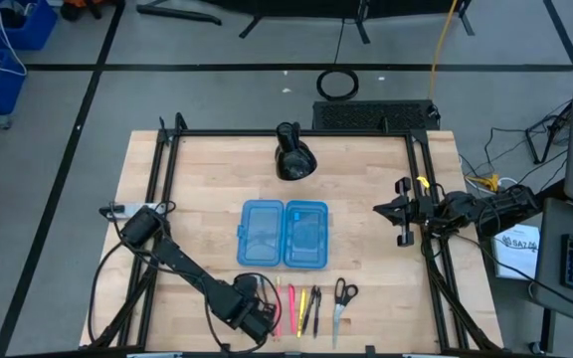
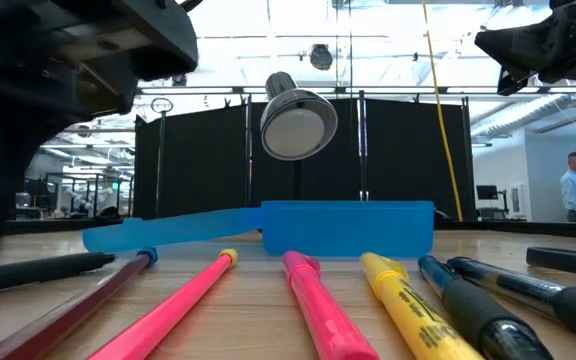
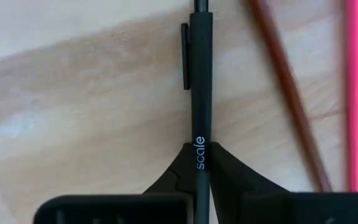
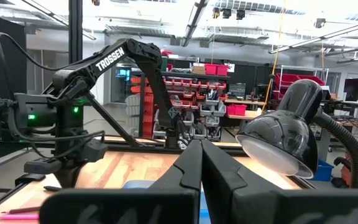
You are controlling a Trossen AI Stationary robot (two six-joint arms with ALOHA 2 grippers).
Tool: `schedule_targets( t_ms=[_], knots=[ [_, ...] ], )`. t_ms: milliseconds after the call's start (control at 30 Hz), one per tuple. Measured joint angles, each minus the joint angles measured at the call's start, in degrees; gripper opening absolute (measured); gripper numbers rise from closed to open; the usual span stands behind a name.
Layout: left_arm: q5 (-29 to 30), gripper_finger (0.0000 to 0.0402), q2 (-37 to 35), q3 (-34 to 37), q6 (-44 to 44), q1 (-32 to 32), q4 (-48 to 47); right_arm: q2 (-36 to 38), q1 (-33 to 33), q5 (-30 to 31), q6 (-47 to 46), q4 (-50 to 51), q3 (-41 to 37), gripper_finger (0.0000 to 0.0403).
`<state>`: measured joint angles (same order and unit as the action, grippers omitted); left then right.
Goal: Pick & place school supplies into a supply box
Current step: Put the left black pen into the blue supply box
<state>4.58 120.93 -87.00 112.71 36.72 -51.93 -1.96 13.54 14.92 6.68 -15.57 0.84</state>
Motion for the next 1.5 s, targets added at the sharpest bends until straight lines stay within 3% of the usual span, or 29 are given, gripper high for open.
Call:
schedule_targets(
  t_ms=[467, 667, 833, 967, 1233, 1500],
  knots=[
    [2.7, 0.0024, -1.9, -2.6, -2.3, -0.2, -2.5, 0.0, 0.0, 0.0, 0.0, 0.0, 0.0, 0.0000],
    [7.7, 0.0029, -1.9, -12.5, -10.8, -3.1, -7.2, 0.0, 0.0, 0.0, 0.0, 0.0, 0.0, 0.0000],
    [13.0, 0.0026, -2.0, -21.7, -19.2, -9.2, -12.7, 0.0, 0.0, 0.0, 0.0, 0.0, 0.0, 0.0000],
    [13.4, 0.0034, -2.1, -24.8, -23.3, -15.5, -12.5, 0.0, 0.0, 0.0, 0.0, 0.0, 0.0, 0.0000],
    [6.9, 0.0034, -2.1, -21.3, -33.8, -26.7, -5.3, 0.0, 0.0, 0.0, 0.0, 0.0, 0.0, 0.0000],
    [-0.2, 0.0029, -2.1, -9.7, -32.9, -32.5, 7.1, 0.0, 0.0, 0.0, 0.0, 0.0, 0.0, 0.0000]
  ],
)
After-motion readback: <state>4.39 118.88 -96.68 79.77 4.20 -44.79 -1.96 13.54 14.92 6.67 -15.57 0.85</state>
